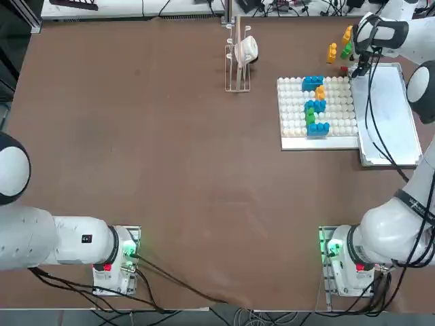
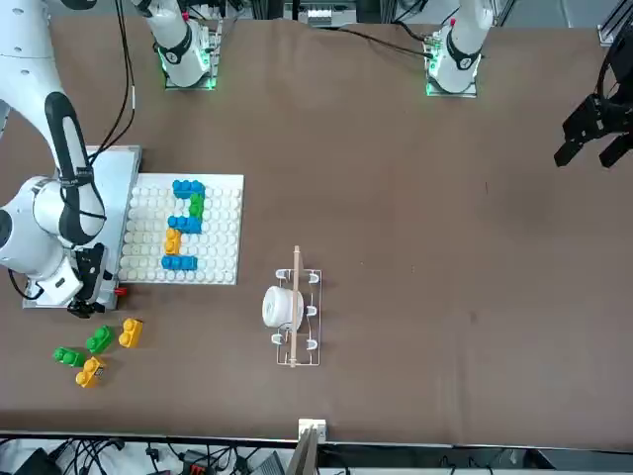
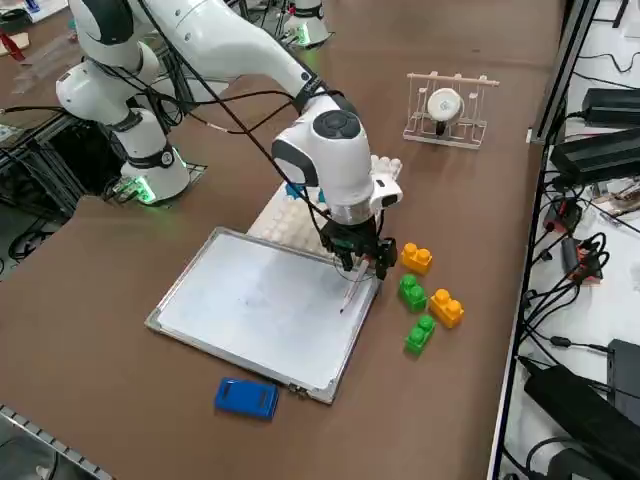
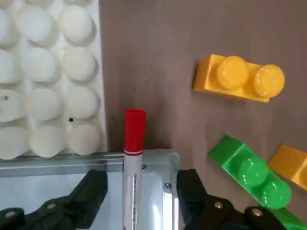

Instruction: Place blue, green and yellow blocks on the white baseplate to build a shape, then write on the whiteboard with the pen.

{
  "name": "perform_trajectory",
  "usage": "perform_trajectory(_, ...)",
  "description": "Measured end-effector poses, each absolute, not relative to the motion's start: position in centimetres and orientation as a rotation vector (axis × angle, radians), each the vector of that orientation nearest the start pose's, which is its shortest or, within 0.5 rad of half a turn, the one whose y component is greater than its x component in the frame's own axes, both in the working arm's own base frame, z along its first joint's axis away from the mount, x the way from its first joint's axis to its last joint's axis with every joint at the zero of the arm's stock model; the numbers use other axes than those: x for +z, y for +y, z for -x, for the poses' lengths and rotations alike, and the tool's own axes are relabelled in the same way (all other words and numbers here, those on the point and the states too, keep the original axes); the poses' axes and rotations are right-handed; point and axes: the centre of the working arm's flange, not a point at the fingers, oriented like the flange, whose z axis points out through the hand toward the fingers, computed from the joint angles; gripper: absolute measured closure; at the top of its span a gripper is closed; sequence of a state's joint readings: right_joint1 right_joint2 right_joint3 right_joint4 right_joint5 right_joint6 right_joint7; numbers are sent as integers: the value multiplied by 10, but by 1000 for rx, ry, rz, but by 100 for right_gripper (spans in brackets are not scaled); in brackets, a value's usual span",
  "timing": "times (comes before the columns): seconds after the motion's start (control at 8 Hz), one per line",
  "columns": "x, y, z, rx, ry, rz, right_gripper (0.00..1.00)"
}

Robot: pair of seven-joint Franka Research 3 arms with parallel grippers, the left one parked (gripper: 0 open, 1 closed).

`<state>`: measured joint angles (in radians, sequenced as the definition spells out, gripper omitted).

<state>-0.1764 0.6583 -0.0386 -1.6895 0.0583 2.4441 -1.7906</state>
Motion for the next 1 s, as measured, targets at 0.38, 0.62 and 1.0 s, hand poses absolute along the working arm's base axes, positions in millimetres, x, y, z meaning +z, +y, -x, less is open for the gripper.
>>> perform_trajectory(0.38, 222, -144, -672, -103, -2236, 2301, 22)
perform_trajectory(0.62, 224, -144, -673, -107, -2239, 2303, 47)
perform_trajectory(1.0, 227, -144, -674, -113, -2243, 2306, 83)
